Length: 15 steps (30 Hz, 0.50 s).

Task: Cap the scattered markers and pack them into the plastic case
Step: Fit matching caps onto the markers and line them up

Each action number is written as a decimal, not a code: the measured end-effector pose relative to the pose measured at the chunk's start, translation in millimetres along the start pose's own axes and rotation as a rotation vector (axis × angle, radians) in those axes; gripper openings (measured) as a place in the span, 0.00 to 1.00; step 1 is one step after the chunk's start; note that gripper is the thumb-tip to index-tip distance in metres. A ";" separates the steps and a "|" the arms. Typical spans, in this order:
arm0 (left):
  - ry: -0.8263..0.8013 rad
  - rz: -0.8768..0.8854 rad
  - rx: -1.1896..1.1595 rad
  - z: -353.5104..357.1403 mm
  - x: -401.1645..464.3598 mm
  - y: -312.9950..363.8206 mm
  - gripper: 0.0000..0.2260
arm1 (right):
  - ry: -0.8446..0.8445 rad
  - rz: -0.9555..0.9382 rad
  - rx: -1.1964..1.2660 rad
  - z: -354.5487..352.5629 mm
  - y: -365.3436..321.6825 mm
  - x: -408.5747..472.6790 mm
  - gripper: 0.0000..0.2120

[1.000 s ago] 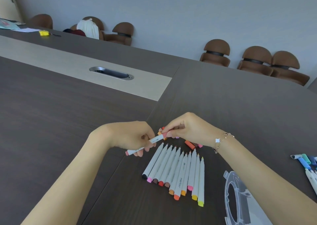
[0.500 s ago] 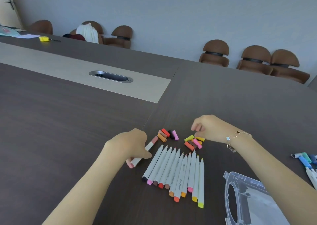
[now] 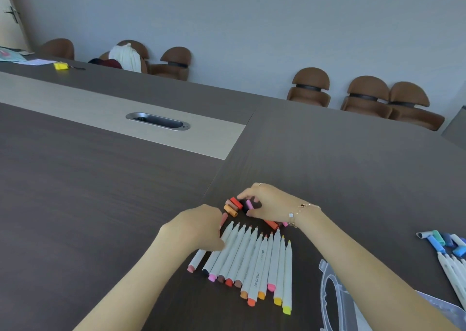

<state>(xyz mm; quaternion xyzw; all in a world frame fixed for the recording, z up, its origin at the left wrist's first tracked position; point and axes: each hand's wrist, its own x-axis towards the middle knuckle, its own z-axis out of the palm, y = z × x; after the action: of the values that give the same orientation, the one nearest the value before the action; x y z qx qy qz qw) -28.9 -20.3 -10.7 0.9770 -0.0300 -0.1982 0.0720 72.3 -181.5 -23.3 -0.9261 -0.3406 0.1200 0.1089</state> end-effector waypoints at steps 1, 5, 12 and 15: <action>0.007 -0.011 0.008 0.1 -1.2 1.7 0.14 | -0.001 0.002 -0.026 2.0 -0.3 2.2 0.21; 0.015 -0.066 0.014 4.2 -3.8 6.8 0.16 | 0.038 0.017 -0.032 3.3 0.2 4.6 0.19; 0.037 -0.080 0.088 7.3 -6.9 18.2 0.10 | 0.243 0.041 0.075 1.2 -2.6 -12.7 0.16; 0.024 -0.077 0.036 6.6 -11.7 20.9 0.09 | 0.304 0.046 0.238 -1.5 -0.9 -25.4 0.13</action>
<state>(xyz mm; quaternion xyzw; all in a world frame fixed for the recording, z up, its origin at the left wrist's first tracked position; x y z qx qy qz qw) -42.8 -40.7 -9.1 0.9809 0.0052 -0.1886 0.0472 53.5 -197.7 -17.9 -0.9218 -0.2822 0.0205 0.2652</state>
